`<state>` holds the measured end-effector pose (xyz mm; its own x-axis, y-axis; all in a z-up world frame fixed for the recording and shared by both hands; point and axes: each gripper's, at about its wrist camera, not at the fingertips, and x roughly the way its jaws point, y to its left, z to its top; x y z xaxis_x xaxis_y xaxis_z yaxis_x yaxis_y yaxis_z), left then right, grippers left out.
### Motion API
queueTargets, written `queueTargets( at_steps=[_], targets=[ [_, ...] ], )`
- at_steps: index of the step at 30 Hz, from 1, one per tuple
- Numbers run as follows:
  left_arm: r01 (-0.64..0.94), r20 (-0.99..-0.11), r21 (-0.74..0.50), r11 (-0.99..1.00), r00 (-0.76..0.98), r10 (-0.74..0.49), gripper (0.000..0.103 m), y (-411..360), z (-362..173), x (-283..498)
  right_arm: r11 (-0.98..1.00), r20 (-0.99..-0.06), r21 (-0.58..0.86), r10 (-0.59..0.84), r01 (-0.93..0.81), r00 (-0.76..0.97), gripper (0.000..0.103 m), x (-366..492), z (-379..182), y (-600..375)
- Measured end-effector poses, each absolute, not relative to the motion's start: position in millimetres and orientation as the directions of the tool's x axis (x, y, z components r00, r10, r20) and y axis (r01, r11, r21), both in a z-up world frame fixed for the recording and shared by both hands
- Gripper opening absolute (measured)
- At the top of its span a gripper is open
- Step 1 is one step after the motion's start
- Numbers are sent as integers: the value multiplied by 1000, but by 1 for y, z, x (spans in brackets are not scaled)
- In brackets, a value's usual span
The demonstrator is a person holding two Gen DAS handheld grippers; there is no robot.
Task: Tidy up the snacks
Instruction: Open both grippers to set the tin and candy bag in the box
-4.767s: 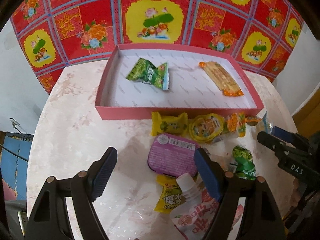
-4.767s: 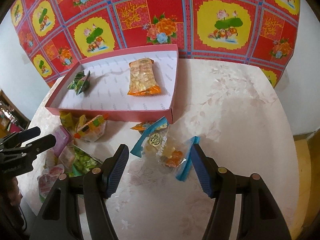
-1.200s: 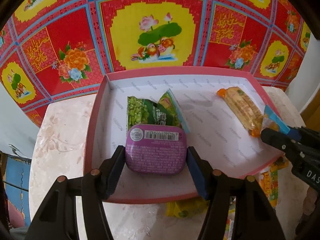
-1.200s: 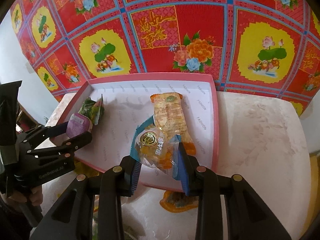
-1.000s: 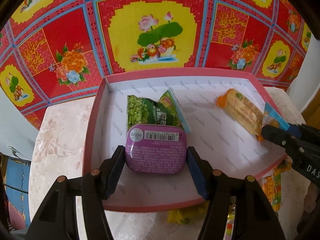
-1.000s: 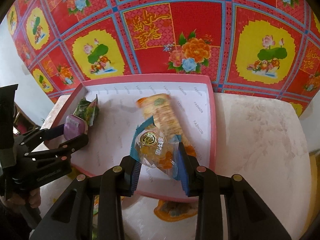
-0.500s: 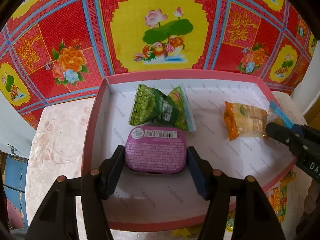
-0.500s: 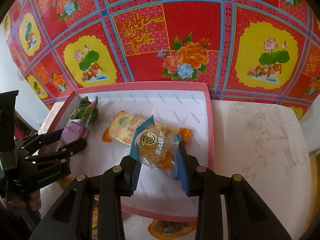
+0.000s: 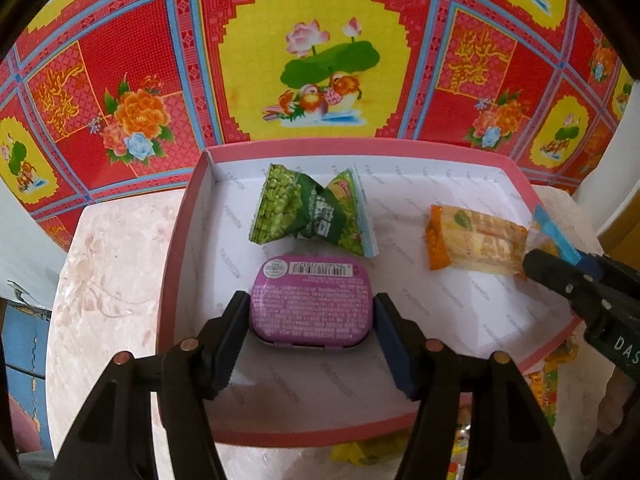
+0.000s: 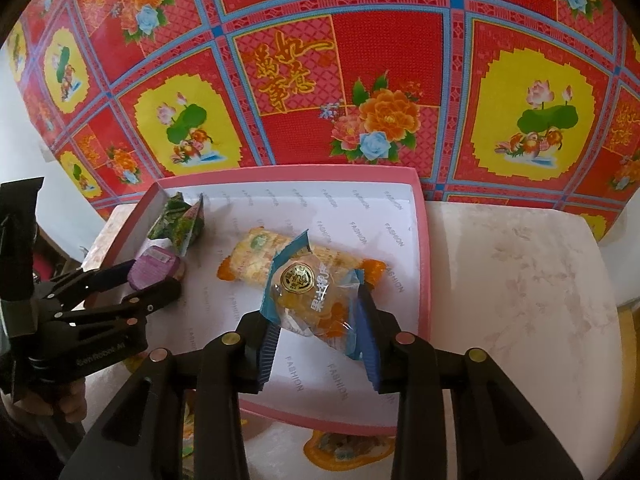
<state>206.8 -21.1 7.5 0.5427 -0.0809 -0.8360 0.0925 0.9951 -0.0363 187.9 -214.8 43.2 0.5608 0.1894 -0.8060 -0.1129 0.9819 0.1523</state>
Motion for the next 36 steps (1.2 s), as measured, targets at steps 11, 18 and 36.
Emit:
queueTargets(
  at_steps=[11, 18, 36],
  targets=[
    [83, -813, -8, 996, 580, -55, 74, -15, 31, 188, 981, -789, 140, 192, -134, 583, 47, 171, 58, -209],
    [72, -810, -15, 997, 584, -54, 74, -18, 48, 165, 982, -784, 146, 187, -118, 592, 48, 157, 67, -214],
    [74, -826, -16, 997, 561, -55, 74, -21, 52, 125, 985, -793, 140, 171, -99, 585, 48, 116, 73, -227]
  ],
)
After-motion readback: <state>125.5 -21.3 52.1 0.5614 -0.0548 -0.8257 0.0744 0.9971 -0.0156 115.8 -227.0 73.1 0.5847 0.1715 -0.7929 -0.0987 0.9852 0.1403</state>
